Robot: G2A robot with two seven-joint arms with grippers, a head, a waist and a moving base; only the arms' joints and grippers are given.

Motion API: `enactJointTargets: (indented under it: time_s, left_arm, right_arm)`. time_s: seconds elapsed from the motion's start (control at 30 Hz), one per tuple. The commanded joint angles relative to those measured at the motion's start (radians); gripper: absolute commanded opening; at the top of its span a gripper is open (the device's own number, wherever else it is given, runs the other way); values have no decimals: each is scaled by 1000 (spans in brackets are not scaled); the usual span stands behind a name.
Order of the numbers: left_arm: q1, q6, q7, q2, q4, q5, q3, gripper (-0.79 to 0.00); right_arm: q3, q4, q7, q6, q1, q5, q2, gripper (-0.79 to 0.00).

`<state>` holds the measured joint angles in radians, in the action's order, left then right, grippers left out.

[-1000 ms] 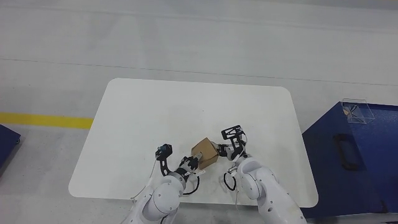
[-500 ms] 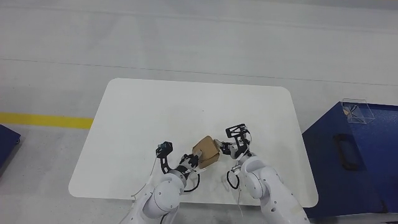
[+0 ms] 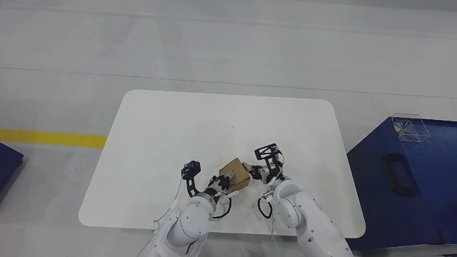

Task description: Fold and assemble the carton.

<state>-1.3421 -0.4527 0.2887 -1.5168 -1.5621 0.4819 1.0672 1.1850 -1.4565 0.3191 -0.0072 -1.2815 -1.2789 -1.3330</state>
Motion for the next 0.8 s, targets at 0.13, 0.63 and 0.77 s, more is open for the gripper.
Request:
enactJointTargets:
  time_s: [0.13, 0.63, 0.77]
  left_arm:
    - [13, -27, 6, -1, 15, 10, -13, -400]
    - [-29, 37, -25, 5, -26, -24, 9, -413]
    - [-29, 38, -23, 6, -24, -25, 9, -409]
  right_arm:
    - [-1, 8, 6, -2, 7, 1, -1, 0]
    - [23, -27, -26, -11, -15, 13, 1, 0]
    - [11, -19, -17, -14, -11, 5, 0, 0]
